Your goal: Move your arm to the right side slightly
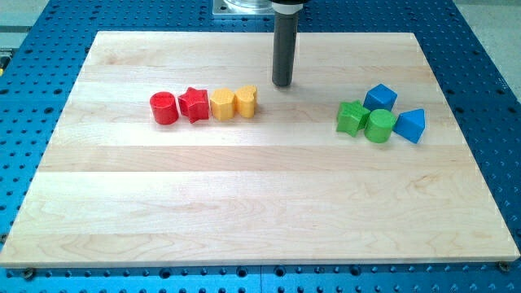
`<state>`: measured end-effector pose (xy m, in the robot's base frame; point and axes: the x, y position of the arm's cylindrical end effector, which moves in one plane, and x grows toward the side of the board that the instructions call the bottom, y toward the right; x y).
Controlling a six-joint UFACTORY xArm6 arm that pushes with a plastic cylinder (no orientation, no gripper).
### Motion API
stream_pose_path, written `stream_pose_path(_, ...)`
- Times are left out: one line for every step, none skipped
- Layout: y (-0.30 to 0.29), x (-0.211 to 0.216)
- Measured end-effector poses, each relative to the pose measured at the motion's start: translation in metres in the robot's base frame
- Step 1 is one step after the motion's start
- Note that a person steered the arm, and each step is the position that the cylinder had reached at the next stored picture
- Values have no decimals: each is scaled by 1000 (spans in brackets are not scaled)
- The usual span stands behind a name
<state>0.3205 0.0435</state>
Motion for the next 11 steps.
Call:
stream_pose_path(9, 0)
stream_pose_path(14, 0)
stream_pose_path(-41, -6)
stream_pose_path(-42, -6)
stream_pose_path(-29, -6)
stream_pose_path(-7, -8)
stream_pose_path(12, -10)
stream_pose_path(28, -8)
stream_pose_path(39, -4)
stream_pose_path(55, -4)
stream_pose_path(68, -4)
